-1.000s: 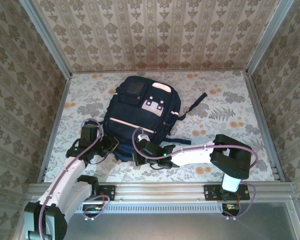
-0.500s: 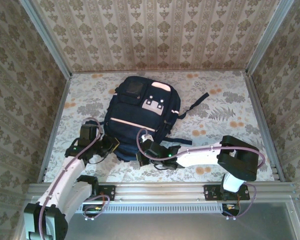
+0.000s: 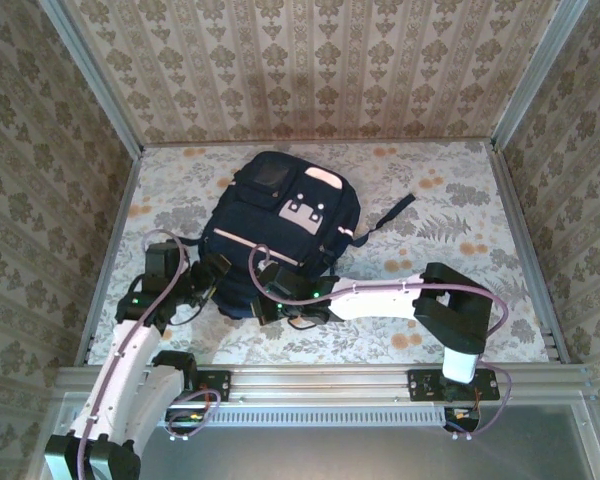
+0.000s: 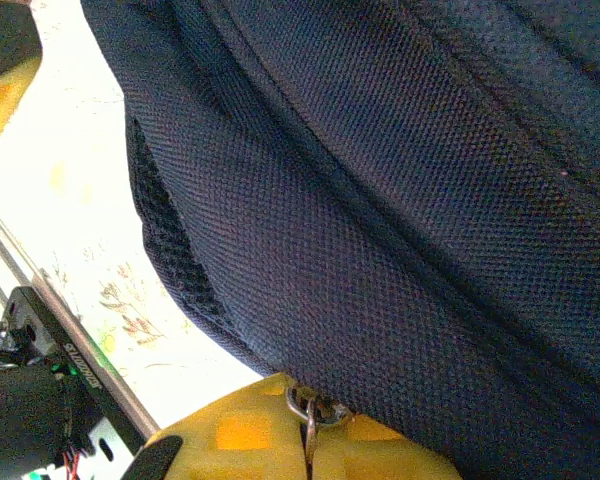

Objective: Pack books, pencil case, and school supplies into a backpack

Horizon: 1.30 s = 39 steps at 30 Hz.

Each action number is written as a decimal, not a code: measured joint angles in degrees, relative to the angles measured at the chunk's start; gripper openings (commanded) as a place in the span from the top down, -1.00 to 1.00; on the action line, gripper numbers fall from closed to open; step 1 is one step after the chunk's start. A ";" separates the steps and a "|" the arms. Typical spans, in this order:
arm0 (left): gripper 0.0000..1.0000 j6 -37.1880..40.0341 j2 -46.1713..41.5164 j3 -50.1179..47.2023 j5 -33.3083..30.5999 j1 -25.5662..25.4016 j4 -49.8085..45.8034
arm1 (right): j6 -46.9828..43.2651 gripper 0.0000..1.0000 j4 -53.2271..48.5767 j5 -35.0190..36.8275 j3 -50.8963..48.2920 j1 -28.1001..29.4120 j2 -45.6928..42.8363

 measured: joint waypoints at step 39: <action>1.00 -12.66 13.44 -3.23 -7.04 -16.79 9.66 | 6.40 1.00 -1.68 8.39 -1.68 1.66 -0.28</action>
